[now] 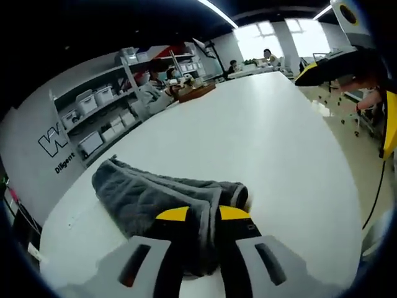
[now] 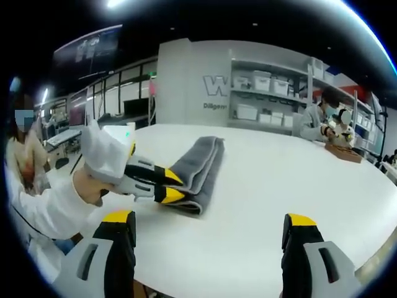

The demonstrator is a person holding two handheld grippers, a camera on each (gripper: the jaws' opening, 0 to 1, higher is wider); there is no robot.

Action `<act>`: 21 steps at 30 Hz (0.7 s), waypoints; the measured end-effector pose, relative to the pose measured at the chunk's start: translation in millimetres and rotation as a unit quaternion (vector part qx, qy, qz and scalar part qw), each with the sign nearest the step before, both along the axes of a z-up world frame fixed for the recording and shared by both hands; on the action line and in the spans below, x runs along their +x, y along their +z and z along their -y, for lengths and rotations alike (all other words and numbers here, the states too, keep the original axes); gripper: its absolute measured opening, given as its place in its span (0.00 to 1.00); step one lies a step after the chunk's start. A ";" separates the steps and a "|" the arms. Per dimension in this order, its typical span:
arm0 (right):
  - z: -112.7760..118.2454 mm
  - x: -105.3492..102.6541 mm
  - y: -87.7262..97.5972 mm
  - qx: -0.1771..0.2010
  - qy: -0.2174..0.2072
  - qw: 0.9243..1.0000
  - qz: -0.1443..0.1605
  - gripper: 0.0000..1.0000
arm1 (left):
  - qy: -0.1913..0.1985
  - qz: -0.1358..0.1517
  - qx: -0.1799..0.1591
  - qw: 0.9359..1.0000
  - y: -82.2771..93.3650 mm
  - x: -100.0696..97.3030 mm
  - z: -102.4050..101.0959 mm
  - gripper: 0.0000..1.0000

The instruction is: Open the folded towel by lifting each exposed corner and separating the folded layers until the towel lies flat within the target outline without major curled edges

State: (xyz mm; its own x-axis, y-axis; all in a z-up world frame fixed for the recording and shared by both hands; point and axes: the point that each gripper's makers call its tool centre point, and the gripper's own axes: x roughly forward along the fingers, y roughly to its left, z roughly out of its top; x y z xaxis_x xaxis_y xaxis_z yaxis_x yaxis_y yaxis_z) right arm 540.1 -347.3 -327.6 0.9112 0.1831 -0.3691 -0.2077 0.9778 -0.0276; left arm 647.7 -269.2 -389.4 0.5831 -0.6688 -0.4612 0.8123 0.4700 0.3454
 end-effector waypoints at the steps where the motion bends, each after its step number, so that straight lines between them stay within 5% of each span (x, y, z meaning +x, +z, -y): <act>1: -0.2 -0.1 -0.1 0.000 0.001 1.000 0.000 0.98 | -0.001 0.000 -0.003 1.000 1.0 1.7 -1.2 0.09; 6: -0.6 -0.1 -0.4 0.001 0.001 1.000 -0.001 0.98 | 0.024 -0.021 -0.070 0.997 9.1 3.1 -9.6 0.08; 10: 0.7 0.2 0.1 0.001 -0.001 1.000 0.000 0.98 | 0.047 -0.050 -0.153 0.986 17.5 4.0 -22.2 0.08; 13: 0.8 0.5 -0.2 0.001 -0.002 1.000 -0.001 0.98 | 0.072 -0.088 -0.240 0.964 25.6 5.2 -33.7 0.07; 17: -0.4 0.6 -0.3 -0.001 0.000 1.000 -0.002 0.98 | 0.096 -0.128 -0.366 0.917 42.4 13.0 -52.3 0.07; 21: -1.9 0.8 -0.6 -0.004 0.002 1.000 -0.004 0.98 | 0.131 -0.144 -0.427 0.883 46.9 21.2 -74.1 0.07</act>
